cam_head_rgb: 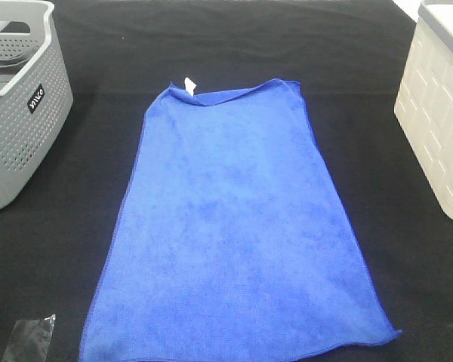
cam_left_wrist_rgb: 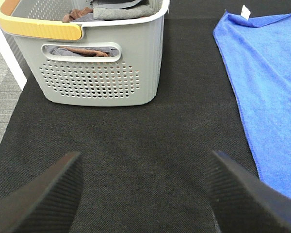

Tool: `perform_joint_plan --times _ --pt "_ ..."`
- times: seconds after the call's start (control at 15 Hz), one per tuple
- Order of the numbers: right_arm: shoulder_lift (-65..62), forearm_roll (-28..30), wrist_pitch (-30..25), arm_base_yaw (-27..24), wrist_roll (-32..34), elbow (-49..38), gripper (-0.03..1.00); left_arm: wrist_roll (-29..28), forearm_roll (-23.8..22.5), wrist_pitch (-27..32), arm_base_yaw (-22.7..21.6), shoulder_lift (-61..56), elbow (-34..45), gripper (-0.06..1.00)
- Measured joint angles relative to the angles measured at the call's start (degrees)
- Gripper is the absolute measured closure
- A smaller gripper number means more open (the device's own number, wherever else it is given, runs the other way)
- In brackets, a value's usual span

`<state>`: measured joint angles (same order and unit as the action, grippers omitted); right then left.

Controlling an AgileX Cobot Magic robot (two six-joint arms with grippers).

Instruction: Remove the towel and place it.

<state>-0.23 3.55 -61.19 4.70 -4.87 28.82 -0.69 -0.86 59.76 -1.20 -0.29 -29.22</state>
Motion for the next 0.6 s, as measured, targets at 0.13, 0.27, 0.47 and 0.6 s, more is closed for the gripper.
perform_joint_plan --times 0.13,0.27,0.47,0.6 --pt "0.0 -0.06 0.0 0.86 0.0 0.0 0.42 0.06 1.6 0.0 0.0 0.0 0.0 0.26" --pt "0.0 -0.17 0.0 0.86 0.23 0.0 0.42 2.41 3.9 0.0 0.0 0.0 0.0 0.26" --pt "0.0 -0.17 0.0 0.86 0.69 0.0 0.42 3.21 4.13 0.0 0.0 0.0 0.0 0.26" --pt "0.0 -0.17 0.0 0.86 0.74 0.0 0.42 3.21 4.13 0.0 0.0 0.0 0.0 0.26"
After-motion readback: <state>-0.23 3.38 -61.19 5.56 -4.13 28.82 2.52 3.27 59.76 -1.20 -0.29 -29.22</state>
